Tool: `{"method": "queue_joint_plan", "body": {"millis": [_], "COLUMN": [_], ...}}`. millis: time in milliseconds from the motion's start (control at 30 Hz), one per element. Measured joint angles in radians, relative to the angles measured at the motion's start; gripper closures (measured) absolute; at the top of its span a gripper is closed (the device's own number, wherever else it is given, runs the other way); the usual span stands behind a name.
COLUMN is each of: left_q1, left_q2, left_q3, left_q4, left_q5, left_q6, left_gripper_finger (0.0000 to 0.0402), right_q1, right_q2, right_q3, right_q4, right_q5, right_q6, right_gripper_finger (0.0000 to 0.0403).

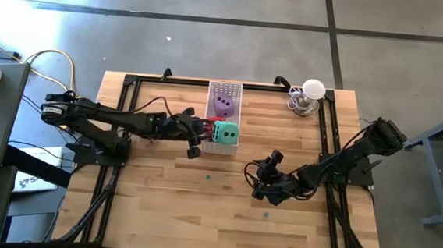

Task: Pick & Place Dice
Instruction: Put the large pink die into the bin

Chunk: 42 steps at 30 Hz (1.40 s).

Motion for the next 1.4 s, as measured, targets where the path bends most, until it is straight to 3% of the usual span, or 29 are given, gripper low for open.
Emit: {"method": "queue_joint_plan", "body": {"millis": [467, 833, 1000, 1133, 1267, 1400], "left_q1": [-0.057, -0.088, -0.116, -0.14, -0.151, -0.165], "left_q2": [-0.015, -0.015, -0.015, -0.014, -0.014, -0.014], "left_q3": [0.013, 0.013, 0.013, 0.013, 0.013, 0.013], "left_q4": [-0.034, -0.031, 0.002, 0.006, 0.006, 0.009], "left_q5": [0.0, 0.006, 0.15, 0.161, 0.159, 0.159], "left_q6": [-0.072, -0.025, 0.019, 0.046, 0.057, 0.049], "left_gripper_finger": [0.025, 0.0247, 0.0247, 0.0242, 0.0206, 0.014], "right_q1": [0.0, 0.0, 0.0, 0.0, 0.0, 0.0], "right_q2": [0.0, 0.0, 0.0, 0.0, 0.0, 0.0], "right_q3": [0.0, 0.0, 0.0, 0.0, 0.0, 0.0], "right_q4": [0.0, 0.0, 0.0, 0.0, 0.002, 0.008], "right_q5": [0.0, 0.0, 0.0, 0.0, 0.0, 0.0], "right_q6": [0.0, 0.0, 0.0, 0.0, 0.0, 0.0], "right_gripper_finger": [0.0172, 0.0172, 0.0172, 0.0172, 0.0172, 0.0172]}}
